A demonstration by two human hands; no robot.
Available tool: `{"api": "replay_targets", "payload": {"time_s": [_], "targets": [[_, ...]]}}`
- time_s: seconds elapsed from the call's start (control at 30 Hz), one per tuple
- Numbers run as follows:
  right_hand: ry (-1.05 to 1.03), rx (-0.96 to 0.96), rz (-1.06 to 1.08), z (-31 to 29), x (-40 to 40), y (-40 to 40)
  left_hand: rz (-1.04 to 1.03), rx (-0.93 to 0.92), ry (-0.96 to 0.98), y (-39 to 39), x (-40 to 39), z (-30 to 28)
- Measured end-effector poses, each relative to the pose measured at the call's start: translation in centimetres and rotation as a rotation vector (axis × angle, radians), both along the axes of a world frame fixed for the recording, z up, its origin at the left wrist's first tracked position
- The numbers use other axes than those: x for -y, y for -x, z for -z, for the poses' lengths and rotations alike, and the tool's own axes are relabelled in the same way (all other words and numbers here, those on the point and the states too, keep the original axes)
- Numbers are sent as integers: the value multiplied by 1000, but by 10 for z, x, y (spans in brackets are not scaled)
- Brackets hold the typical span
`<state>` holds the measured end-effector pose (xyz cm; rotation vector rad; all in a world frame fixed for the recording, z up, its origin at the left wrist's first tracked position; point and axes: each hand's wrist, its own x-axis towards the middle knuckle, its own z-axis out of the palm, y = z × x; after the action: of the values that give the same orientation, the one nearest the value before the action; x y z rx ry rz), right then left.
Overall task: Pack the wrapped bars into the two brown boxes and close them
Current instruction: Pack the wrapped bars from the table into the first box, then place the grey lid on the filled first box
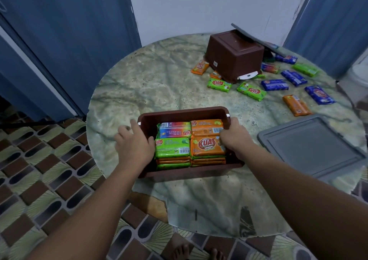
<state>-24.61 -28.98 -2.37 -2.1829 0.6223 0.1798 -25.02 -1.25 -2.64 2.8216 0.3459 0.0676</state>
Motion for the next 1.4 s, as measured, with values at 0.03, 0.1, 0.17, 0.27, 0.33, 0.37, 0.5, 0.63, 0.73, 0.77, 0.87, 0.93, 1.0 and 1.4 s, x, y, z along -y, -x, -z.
{"api": "replay_targets", "payload": {"time_s": [0.03, 0.1, 0.17, 0.27, 0.33, 0.37, 0.5, 0.63, 0.73, 0.77, 0.87, 0.93, 1.0, 1.4], "targets": [[-56, 3, 24, -2, 0, -1, 25, 66, -38, -1, 4, -4], [-105, 16, 78, -6, 2, -4, 85, 172, -35, -6, 19, -18], [-54, 39, 118, -7, 9, -5, 164, 231, 24, -13, 41, -35], [-9, 70, 148, -7, 30, -1, 316, 244, 141, -21, 79, -53], [13, 86, 138, -5, 50, 2, 377, 225, 208, -23, 106, -58], [30, 92, 130, -5, 60, 4, 398, 217, 218, -24, 120, -59], [49, 131, 82, -5, 102, 5, 431, 166, 271, -22, 173, -59], [24, 169, -5, -6, 138, 1, 406, 97, 339, -18, 222, -60], [9, 149, -67, -7, 162, -1, 394, 85, 384, -13, 254, -55], [6, 142, -78, -6, 167, -2, 400, 89, 383, -12, 263, -54], [9, 119, -93, -1, 182, -4, 468, 97, 318, -11, 287, -50], [25, 98, -96, 2, 193, -4, 527, 86, 246, -10, 301, -47], [37, 71, -75, 3, 204, -2, 586, 54, 199, -12, 314, -41], [304, -122, -64, 26, 310, 8, 524, -418, -67, -10, 360, 13]]}}
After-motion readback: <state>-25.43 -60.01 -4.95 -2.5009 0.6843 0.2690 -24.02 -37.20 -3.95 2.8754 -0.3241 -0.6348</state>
